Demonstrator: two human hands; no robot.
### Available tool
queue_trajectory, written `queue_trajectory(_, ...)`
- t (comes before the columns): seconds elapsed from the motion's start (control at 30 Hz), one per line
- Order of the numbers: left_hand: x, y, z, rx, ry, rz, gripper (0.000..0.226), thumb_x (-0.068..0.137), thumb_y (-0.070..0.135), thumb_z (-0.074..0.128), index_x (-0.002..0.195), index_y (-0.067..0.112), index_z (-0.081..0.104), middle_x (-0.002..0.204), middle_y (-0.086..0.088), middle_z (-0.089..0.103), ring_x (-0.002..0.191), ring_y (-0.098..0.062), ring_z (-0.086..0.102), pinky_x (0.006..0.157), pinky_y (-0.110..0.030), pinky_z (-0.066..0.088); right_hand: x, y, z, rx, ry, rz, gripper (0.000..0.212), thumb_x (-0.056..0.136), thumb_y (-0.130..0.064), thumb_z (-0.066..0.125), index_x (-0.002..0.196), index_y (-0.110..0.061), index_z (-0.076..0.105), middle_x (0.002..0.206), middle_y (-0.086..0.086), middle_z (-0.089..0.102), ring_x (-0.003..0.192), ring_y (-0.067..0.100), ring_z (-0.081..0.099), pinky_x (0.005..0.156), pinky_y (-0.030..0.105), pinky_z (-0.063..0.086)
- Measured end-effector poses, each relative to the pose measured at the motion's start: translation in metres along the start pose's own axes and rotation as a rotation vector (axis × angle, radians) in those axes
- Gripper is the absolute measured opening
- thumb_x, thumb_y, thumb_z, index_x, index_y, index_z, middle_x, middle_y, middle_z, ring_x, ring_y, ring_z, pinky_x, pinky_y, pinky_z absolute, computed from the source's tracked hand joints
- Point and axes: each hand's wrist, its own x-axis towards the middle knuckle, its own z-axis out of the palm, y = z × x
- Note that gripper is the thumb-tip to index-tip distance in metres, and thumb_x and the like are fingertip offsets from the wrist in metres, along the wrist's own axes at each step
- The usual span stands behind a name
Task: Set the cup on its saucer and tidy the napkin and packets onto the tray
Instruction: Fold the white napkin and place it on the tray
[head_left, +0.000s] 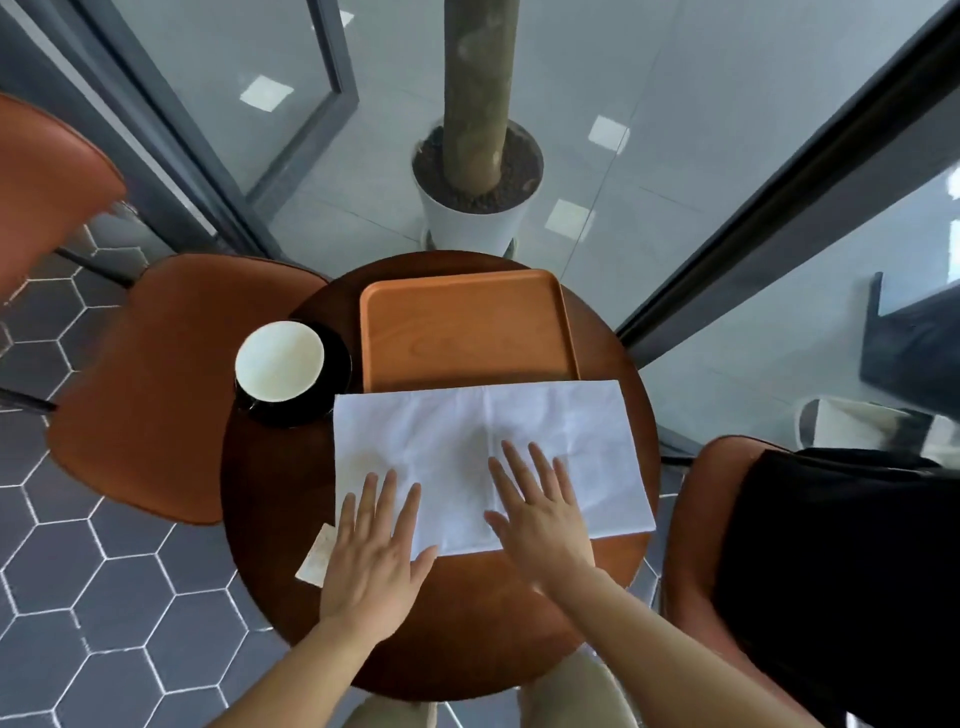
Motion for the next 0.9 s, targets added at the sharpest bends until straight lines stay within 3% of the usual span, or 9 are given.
queue_trajectory(0.2, 0.001, 0.006, 0.020, -0.021, 0.021, -0.082, 0.081, 0.096, 0.070, 0.013, 0.158, 0.017, 0.018, 0.165, -0.020, 0.014, 0.152, -0.038, 0.013, 0.122, -0.055, 0.019, 0.004, -0.010, 0.021, 0.028, 0.044, -0.156, 0.064, 0.102, -0.059, 0.017, 0.158, -0.029, 0.009, 0.165, -0.004, -0.015, 0.150, 0.024, -0.023, 0.120, 0.049, -0.012)
queue_trajectory(0.3, -0.005, 0.007, 0.037, -0.043, 0.051, -0.122, 0.083, 0.096, 0.070, 0.016, 0.158, 0.015, 0.015, 0.165, -0.021, 0.008, 0.152, -0.039, 0.010, 0.121, -0.058, 0.020, 0.004, 0.006, 0.032, 0.020, 0.056, -0.213, 0.068, 0.100, -0.066, 0.015, 0.158, -0.032, 0.005, 0.166, -0.003, -0.013, 0.151, 0.026, -0.021, 0.120, 0.051, -0.010)
queue_trajectory(0.6, -0.014, 0.010, 0.062, -0.018, 0.126, -0.177, 0.085, 0.095, 0.071, 0.014, 0.159, 0.015, 0.005, 0.166, -0.018, -0.003, 0.153, -0.038, -0.002, 0.121, -0.060, 0.018, -0.031, 0.118, 0.055, 0.000, 0.152, -0.051, 0.068, 0.100, -0.065, 0.019, 0.158, -0.033, 0.002, 0.167, -0.003, -0.007, 0.153, 0.028, -0.008, 0.119, 0.053, 0.004)
queue_trajectory(0.8, -0.013, 0.009, 0.063, -0.050, 0.165, -0.154, 0.085, 0.095, 0.072, 0.017, 0.159, 0.019, 0.005, 0.167, -0.015, -0.003, 0.154, -0.034, -0.005, 0.122, -0.058, 0.015, -0.032, 0.123, 0.063, -0.006, 0.177, -0.045, 0.067, 0.100, -0.064, 0.019, 0.158, -0.034, 0.004, 0.167, -0.004, -0.005, 0.153, 0.027, -0.006, 0.120, 0.053, 0.003)
queue_trajectory(0.9, -0.018, 0.012, 0.055, -0.161, 0.247, -0.173, 0.083, 0.095, 0.069, 0.028, 0.158, 0.017, 0.016, 0.167, -0.015, 0.007, 0.154, -0.032, -0.001, 0.124, -0.054, 0.011, -0.033, 0.124, 0.062, -0.001, 0.190, -0.039, 0.067, 0.100, -0.065, 0.020, 0.158, -0.035, 0.003, 0.167, -0.005, -0.007, 0.153, 0.026, -0.009, 0.121, 0.053, 0.000)
